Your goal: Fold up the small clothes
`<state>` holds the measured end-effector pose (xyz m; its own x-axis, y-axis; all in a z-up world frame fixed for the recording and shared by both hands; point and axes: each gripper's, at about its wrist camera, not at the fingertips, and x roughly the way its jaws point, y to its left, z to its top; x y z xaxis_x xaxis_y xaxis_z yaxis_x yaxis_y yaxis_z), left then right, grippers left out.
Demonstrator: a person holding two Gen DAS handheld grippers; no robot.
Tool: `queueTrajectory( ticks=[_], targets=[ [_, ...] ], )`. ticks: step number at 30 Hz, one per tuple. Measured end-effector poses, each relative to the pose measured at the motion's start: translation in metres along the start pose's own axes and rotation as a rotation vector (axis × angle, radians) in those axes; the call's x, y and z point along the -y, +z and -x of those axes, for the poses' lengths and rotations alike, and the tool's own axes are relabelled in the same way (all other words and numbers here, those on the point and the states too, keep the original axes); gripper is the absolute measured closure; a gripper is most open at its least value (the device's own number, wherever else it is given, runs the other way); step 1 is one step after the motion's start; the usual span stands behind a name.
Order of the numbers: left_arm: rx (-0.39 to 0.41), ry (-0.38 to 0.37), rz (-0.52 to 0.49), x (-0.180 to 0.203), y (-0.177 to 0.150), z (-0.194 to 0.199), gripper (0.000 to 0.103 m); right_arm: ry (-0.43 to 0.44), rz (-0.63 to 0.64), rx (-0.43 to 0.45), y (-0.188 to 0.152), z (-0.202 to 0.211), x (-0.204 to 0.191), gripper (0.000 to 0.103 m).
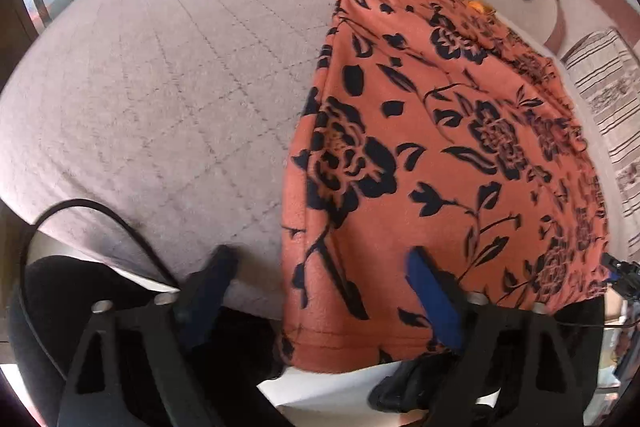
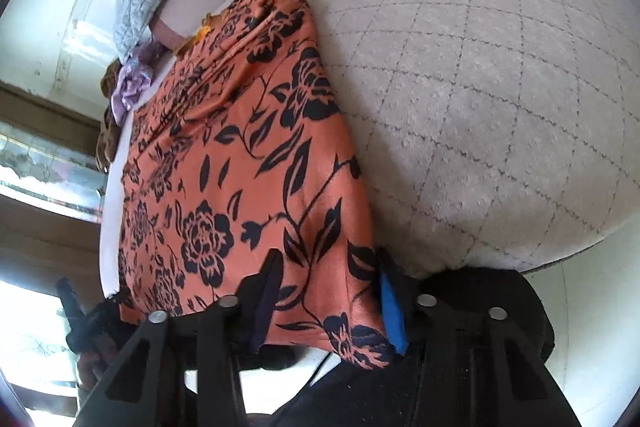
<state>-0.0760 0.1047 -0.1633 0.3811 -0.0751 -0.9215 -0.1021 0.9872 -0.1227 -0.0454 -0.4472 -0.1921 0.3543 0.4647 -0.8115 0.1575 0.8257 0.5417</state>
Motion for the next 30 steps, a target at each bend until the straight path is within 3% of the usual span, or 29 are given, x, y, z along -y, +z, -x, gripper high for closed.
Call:
queueTrajectory(
  ticks=[1,2,3,5,7,8,9,10,11,13,14,15,16,17,18,21,23,26,30],
  targets=[
    [0.004,0.004,0.002,-0.001,-0.002,0.003,0.051,-0.005,0.000,-0.003,0.000,0.000,0.000,0.067],
    [0.003,-0.028,0.007,-0.004,-0.002,0.007,0.080,0.000,-0.014,-0.007,0.000,0.000,0.002,0.072],
    [-0.005,-0.055,0.011,-0.006,-0.001,0.011,0.093,0.014,-0.028,-0.008,-0.001,0.003,0.004,0.077],
    [-0.003,-0.075,0.015,-0.011,0.000,0.015,0.094,0.040,-0.020,0.009,-0.003,0.012,0.000,0.078],
    [-0.014,-0.075,0.006,-0.011,-0.002,0.011,0.085,0.047,-0.012,0.019,-0.003,0.014,-0.005,0.077],
    [-0.027,-0.069,0.003,-0.012,-0.002,0.008,0.065,0.046,-0.017,0.019,-0.003,0.013,-0.004,0.075],
    [-0.029,-0.077,0.002,-0.012,-0.001,0.008,0.055,0.040,-0.026,0.003,-0.003,0.007,-0.002,0.074],
    [-0.021,-0.095,-0.005,-0.010,-0.002,0.009,0.036,0.034,-0.039,-0.025,-0.003,-0.001,-0.001,0.074],
    [-0.014,-0.094,-0.021,-0.006,-0.004,0.009,0.030,0.030,-0.039,-0.027,-0.003,-0.002,-0.001,0.074],
    [-0.019,-0.065,-0.044,-0.001,-0.005,0.006,0.033,0.018,-0.018,-0.025,-0.003,-0.002,-0.002,0.073],
    [-0.015,-0.044,-0.048,0.000,-0.006,0.007,0.056,0.026,-0.024,-0.031,-0.002,-0.003,0.000,0.073],
    [-0.006,-0.028,-0.056,0.001,-0.004,0.009,0.073,0.037,-0.037,-0.034,0.000,-0.004,0.001,0.076],
    [0.000,-0.068,-0.057,0.003,0.000,0.012,0.097,0.047,-0.050,-0.040,0.000,-0.005,0.004,0.078],
    [0.008,-0.113,-0.033,0.001,0.004,0.019,0.098,0.052,-0.054,-0.044,0.001,-0.003,0.005,0.093],
    [0.040,-0.142,-0.001,-0.003,0.008,0.033,0.098,0.068,-0.058,-0.040,0.002,0.001,0.004,0.097],
    [0.151,-0.243,0.057,-0.011,0.018,0.086,0.098,0.179,-0.083,0.032,0.009,0.032,-0.003,0.097],
    [0.177,-0.248,0.053,-0.014,0.018,0.100,0.098,0.219,-0.080,0.087,0.013,0.055,-0.009,0.097],
    [0.119,-0.222,0.054,-0.018,0.013,0.078,0.098,0.216,-0.091,0.105,0.013,0.061,-0.003,0.097],
    [-0.018,-0.109,0.035,-0.014,0.004,0.022,0.094,0.189,-0.157,0.017,0.010,0.022,0.020,0.093]
  ],
)
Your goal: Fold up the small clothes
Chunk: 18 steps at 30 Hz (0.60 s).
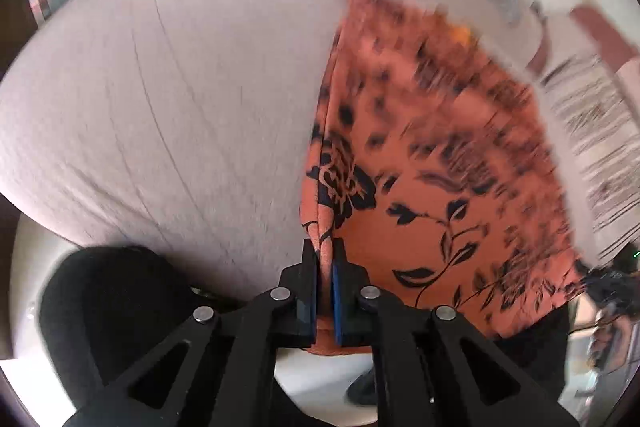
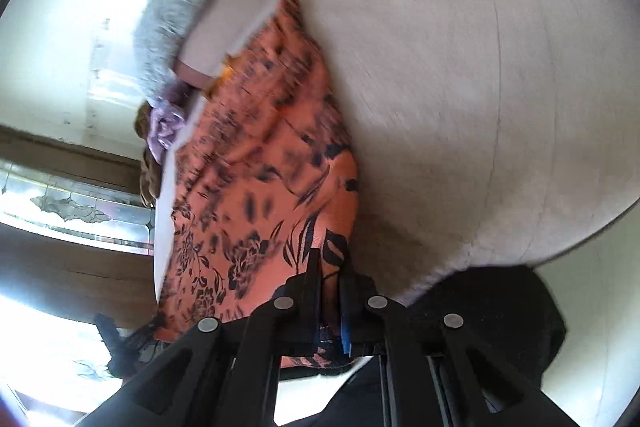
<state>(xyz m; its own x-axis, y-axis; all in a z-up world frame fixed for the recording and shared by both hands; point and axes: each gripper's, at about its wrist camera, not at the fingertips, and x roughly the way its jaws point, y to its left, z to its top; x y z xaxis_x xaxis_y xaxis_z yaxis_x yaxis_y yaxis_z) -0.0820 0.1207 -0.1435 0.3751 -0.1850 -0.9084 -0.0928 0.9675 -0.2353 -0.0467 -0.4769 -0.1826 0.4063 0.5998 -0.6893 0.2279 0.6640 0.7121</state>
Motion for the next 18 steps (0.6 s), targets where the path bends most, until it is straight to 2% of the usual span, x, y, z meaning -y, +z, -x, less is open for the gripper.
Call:
queueTrajectory(
  ticks=[1,2,3,4,5,6,7,8,9,11,13,15,16,17,18],
  targets=[
    [-0.009,0.035,-0.006,0.002,-0.002,-0.008,0.093,-0.017,-0.006,-0.016,-0.001,-0.008,0.002,0.093],
    [-0.002,0.047,-0.010,0.004,-0.002,-0.011,0.081,-0.051,0.001,-0.027,-0.002,-0.014,0.004,0.086],
    [0.008,0.049,-0.016,0.006,-0.003,-0.012,0.074,-0.077,0.009,-0.033,-0.002,-0.018,0.005,0.065],
    [0.015,0.040,-0.029,0.009,-0.004,-0.012,0.059,-0.084,0.009,-0.035,-0.004,-0.022,0.005,0.055],
    [0.020,0.034,-0.041,0.013,-0.004,-0.013,0.053,-0.045,0.008,-0.034,-0.004,-0.023,0.005,0.038],
    [0.026,0.044,-0.055,0.016,-0.004,-0.013,0.054,-0.025,0.009,-0.030,-0.005,-0.024,0.005,0.036],
    [0.019,0.052,-0.062,0.018,-0.003,-0.013,0.082,-0.038,0.017,-0.029,-0.005,-0.025,0.003,0.037],
    [0.013,0.036,-0.064,0.019,-0.001,-0.009,0.099,-0.060,0.043,-0.037,-0.004,-0.027,0.000,0.054],
    [0.042,0.001,-0.048,0.024,0.001,0.000,0.099,-0.087,0.066,-0.042,-0.004,-0.026,-0.005,0.100],
    [0.119,-0.055,-0.034,0.027,0.012,0.022,0.099,-0.019,0.030,-0.040,-0.001,-0.020,-0.009,0.098],
    [0.143,-0.077,-0.029,0.027,0.013,0.034,0.098,0.011,0.049,0.001,0.002,-0.001,-0.021,0.098],
    [0.103,-0.057,-0.021,0.021,0.014,0.022,0.098,0.039,0.053,0.017,0.004,0.007,-0.024,0.098],
    [0.044,-0.028,-0.009,0.016,0.012,0.003,0.098,0.022,0.057,0.012,0.005,0.003,-0.023,0.098],
    [-0.027,-0.002,0.007,0.011,0.010,-0.017,0.098,-0.005,0.051,-0.010,0.005,-0.007,-0.017,0.098],
    [-0.040,0.006,0.010,0.009,0.007,-0.021,0.098,-0.027,0.020,-0.055,0.005,-0.022,-0.005,0.098]
  ],
)
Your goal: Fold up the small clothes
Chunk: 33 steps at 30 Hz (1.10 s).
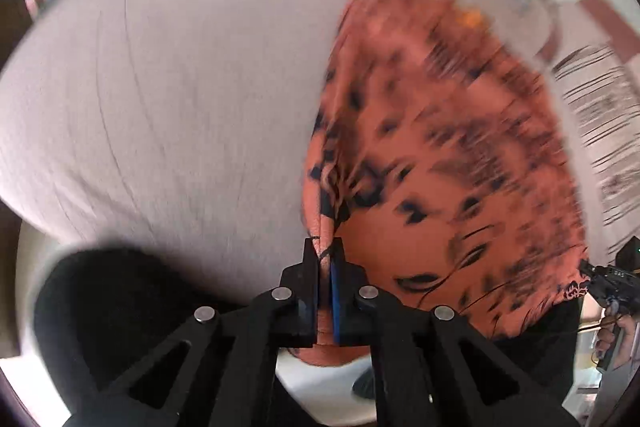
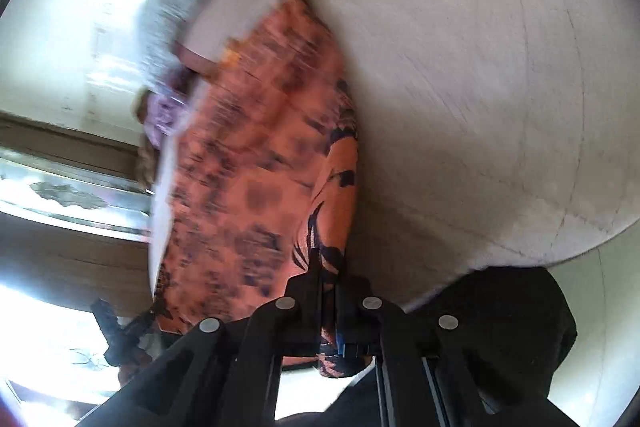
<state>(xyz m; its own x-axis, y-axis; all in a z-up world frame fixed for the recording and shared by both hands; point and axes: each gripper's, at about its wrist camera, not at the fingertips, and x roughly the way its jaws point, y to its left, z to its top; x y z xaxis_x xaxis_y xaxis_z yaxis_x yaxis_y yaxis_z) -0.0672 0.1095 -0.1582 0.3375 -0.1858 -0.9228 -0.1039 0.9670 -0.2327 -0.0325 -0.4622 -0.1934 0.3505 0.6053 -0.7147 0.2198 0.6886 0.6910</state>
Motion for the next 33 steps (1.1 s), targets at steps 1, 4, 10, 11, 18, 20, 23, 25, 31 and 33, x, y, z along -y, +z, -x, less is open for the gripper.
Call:
queueTrajectory(
  ticks=[1,4,10,11,18,20,23,25,31,33],
  targets=[
    [0.016,0.000,-0.009,0.001,-0.001,0.004,0.098,-0.017,-0.036,-0.038,-0.002,-0.014,0.011,0.098],
    [0.065,-0.016,-0.037,0.009,0.000,0.020,0.098,0.021,-0.039,-0.006,-0.002,-0.005,0.008,0.098],
    [0.015,-0.015,-0.044,0.009,0.008,0.011,0.098,-0.002,-0.052,-0.048,0.003,-0.016,0.016,0.098],
    [0.029,-0.035,-0.042,0.011,0.011,0.017,0.098,0.000,-0.046,-0.046,0.004,-0.013,0.014,0.098],
    [0.125,-0.196,-0.083,0.035,0.067,0.059,0.098,0.193,-0.067,0.002,0.034,-0.006,-0.016,0.098],
    [0.184,-0.229,-0.121,0.044,0.100,0.076,0.098,0.242,-0.046,0.019,0.059,-0.005,-0.032,0.098],
    [0.322,-0.286,-0.148,0.060,0.164,0.098,0.098,0.335,0.000,0.098,0.111,0.006,-0.065,0.098],
    [0.395,-0.265,-0.142,0.067,0.203,0.090,0.097,0.373,0.025,0.183,0.157,0.009,-0.085,0.098],
    [0.271,-0.074,-0.083,0.073,0.297,-0.052,0.040,0.257,0.014,0.273,0.286,-0.065,-0.101,0.089],
    [0.194,-0.013,-0.059,0.068,0.306,-0.087,0.040,0.129,-0.025,0.190,0.297,-0.109,-0.090,0.062]
  ],
)
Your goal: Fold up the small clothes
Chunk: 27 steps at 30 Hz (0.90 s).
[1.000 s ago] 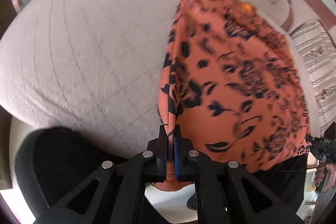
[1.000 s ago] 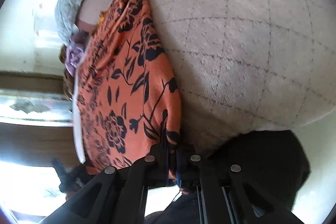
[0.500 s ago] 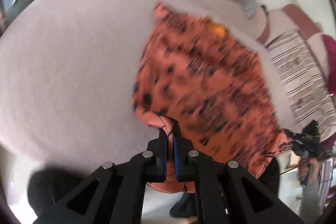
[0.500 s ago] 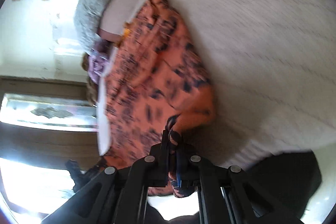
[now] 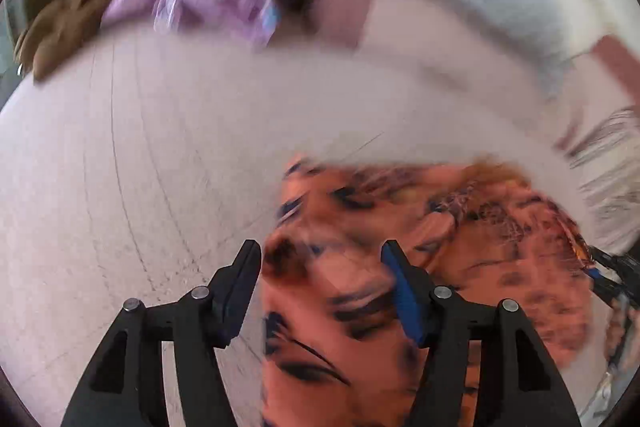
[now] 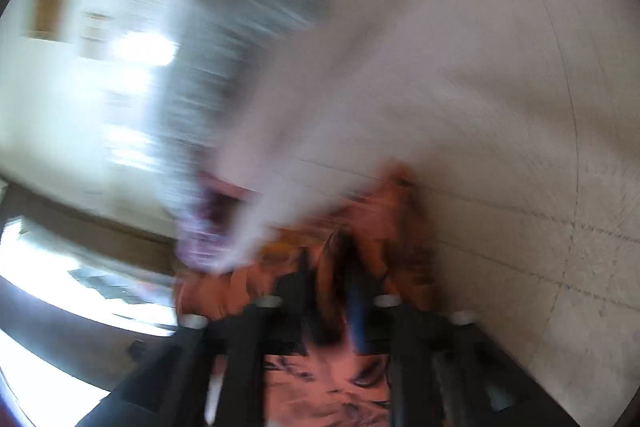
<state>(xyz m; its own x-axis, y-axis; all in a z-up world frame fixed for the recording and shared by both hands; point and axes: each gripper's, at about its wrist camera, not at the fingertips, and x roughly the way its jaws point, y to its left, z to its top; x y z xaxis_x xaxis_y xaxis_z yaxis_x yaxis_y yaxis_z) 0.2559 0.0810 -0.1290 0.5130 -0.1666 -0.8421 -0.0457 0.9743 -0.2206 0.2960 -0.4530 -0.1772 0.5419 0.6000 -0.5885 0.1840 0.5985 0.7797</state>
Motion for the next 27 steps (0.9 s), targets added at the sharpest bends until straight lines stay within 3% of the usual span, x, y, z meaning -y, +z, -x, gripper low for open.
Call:
queueTrajectory(
  ticks=[1,2,5,6,7,10,13,14,16,17,19,22,25,27],
  targets=[
    [0.007,-0.018,0.010,-0.003,0.000,0.000,0.040,-0.054,0.016,-0.029,-0.004,-0.016,0.006,0.061],
    [0.032,-0.037,0.016,-0.005,-0.001,0.007,0.039,-0.054,0.028,-0.017,-0.007,-0.017,0.007,0.060],
    [0.175,-0.040,-0.004,-0.013,-0.011,0.054,0.025,-0.029,0.086,0.077,-0.024,0.007,0.000,0.027],
    [0.209,-0.045,-0.002,-0.018,-0.020,0.069,0.020,-0.078,0.138,0.101,-0.031,0.017,-0.006,0.027],
    [0.208,-0.055,0.001,-0.021,-0.027,0.074,0.012,-0.109,0.176,0.103,-0.035,0.022,-0.009,0.027],
    [0.126,-0.077,-0.034,-0.019,-0.052,0.059,0.011,-0.168,0.233,0.040,-0.041,0.024,-0.007,0.027],
    [-0.011,-0.023,-0.128,0.002,-0.066,0.016,0.012,-0.208,0.286,-0.066,-0.052,-0.010,-0.010,0.027],
    [0.021,0.007,-0.155,0.009,-0.066,0.015,0.031,-0.229,0.339,-0.082,-0.059,-0.018,-0.016,0.029],
    [-0.037,-0.067,-0.142,0.017,-0.053,0.014,0.080,-0.326,0.422,-0.109,-0.069,-0.030,-0.030,0.051],
    [-0.056,-0.067,-0.110,0.020,-0.046,0.017,0.085,-0.322,0.398,-0.135,-0.067,-0.034,-0.034,0.073],
    [-0.012,-0.038,-0.132,0.032,-0.033,0.042,0.086,-0.316,0.369,-0.170,-0.062,-0.031,-0.039,0.075],
    [0.075,-0.087,-0.145,0.041,-0.026,0.101,0.086,-0.284,0.379,-0.127,-0.059,-0.002,-0.071,0.076],
    [0.137,-0.121,-0.158,0.040,-0.050,0.163,0.086,-0.227,0.420,-0.083,-0.071,0.045,-0.103,0.077],
    [0.126,-0.131,-0.143,0.030,-0.079,0.180,0.084,-0.199,0.431,-0.080,-0.088,0.077,-0.108,0.076]
  ],
)
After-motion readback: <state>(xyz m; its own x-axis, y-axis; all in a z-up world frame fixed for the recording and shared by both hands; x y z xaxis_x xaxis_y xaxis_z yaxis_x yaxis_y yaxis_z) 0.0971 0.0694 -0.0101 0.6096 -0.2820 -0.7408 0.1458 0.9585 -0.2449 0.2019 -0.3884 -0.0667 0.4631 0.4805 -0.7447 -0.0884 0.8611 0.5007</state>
